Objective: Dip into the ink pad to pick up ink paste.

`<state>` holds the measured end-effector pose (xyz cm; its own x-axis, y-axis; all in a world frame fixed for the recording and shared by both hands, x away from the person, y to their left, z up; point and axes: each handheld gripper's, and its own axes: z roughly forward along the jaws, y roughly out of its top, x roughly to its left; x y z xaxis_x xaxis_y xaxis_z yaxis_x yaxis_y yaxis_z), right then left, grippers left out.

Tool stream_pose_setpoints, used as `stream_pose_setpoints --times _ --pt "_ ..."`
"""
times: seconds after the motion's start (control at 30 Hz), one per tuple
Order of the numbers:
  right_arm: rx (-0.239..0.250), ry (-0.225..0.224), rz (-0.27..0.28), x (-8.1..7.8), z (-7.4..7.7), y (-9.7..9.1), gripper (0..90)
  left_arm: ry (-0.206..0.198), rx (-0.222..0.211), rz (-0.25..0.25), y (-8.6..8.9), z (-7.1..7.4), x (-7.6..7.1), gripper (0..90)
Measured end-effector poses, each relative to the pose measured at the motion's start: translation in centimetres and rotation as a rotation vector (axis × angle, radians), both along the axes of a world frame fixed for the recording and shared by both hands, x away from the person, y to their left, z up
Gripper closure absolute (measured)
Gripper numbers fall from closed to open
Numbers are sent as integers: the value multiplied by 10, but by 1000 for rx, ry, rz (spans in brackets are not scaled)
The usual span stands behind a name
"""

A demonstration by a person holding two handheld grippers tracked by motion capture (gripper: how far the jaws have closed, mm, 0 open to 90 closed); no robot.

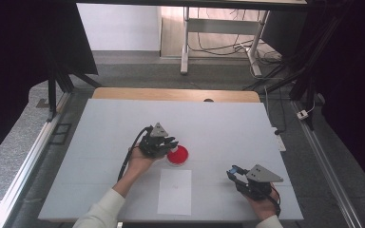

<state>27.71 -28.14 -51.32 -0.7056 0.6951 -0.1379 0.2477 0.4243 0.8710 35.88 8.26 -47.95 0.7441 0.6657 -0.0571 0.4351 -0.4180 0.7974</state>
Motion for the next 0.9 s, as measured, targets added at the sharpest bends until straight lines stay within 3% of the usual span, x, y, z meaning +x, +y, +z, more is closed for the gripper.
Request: stream_pose_setpoints --times 0.4,0.9 --pt "-5 -1 -4 0 0 0 649 -12 -34 -15 5 14 -5 752" --pt "-2 0 0 0 0 0 649 20 -1 -30 -1 6 -2 752"
